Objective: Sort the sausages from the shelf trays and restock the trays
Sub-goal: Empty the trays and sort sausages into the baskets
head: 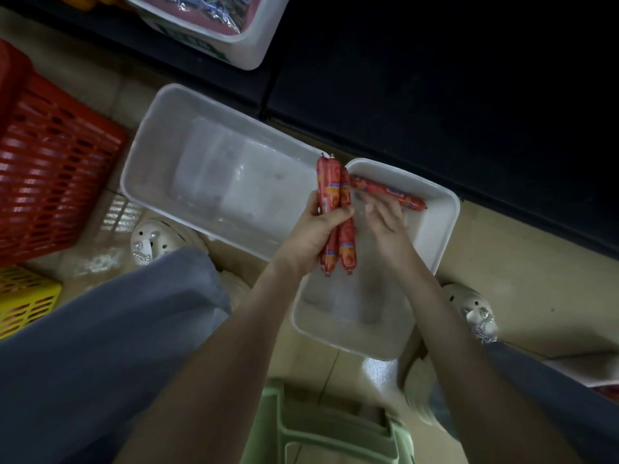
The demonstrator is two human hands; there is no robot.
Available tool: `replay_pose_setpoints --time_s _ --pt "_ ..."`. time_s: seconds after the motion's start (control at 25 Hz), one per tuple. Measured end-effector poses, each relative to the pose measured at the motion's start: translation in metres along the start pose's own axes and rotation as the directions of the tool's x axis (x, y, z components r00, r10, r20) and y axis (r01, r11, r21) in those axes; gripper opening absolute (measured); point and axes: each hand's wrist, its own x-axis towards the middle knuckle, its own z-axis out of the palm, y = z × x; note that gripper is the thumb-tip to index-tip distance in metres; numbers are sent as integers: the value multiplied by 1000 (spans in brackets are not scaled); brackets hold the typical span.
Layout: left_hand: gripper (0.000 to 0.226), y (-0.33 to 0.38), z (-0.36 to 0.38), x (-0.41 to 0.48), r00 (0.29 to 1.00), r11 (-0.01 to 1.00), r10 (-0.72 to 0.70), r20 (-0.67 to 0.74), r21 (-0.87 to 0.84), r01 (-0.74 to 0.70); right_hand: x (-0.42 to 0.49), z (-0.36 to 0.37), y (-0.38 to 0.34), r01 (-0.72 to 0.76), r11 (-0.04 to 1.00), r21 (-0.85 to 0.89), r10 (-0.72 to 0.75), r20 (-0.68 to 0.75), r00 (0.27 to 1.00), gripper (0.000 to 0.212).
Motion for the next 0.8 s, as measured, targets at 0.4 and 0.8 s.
replay_pose_setpoints --time_s 0.4,0.8 --pt "38 9 -34 -8 996 991 -50 -69 120 58 45 14 41 -125 633 -764 14 -150 989 31" --pt "27 105 40 -136 996 997 64 59 44 -67 -118 -52 -159 -25 806 592 44 -17 999 20"
